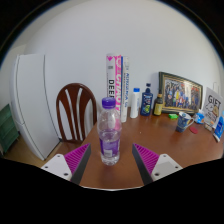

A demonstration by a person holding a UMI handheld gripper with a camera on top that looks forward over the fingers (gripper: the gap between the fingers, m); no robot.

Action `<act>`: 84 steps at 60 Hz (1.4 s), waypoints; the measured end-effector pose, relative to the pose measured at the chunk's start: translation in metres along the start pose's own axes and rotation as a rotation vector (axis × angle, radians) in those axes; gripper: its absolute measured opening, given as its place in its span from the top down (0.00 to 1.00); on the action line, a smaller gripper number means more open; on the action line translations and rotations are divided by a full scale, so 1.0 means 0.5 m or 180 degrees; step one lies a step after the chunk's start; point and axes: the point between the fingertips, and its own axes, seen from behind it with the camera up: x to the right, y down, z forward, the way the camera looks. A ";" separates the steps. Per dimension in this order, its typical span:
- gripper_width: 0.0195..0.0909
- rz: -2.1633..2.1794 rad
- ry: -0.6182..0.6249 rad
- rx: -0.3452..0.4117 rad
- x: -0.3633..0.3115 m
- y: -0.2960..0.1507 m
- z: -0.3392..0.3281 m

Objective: Pour water

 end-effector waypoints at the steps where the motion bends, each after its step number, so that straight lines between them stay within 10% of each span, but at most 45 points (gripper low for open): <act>1: 0.07 0.0006 0.0002 0.0028 -0.006 -0.003 0.014; 14: 0.16 0.0156 0.0175 0.0270 -0.014 -0.015 0.169; 24: 0.54 0.0209 0.0275 0.0353 -0.002 -0.016 0.207; 40: 0.77 0.0198 0.0169 0.0380 -0.007 -0.019 0.202; 84: 0.77 0.2831 -0.0364 0.1214 0.467 -0.506 0.251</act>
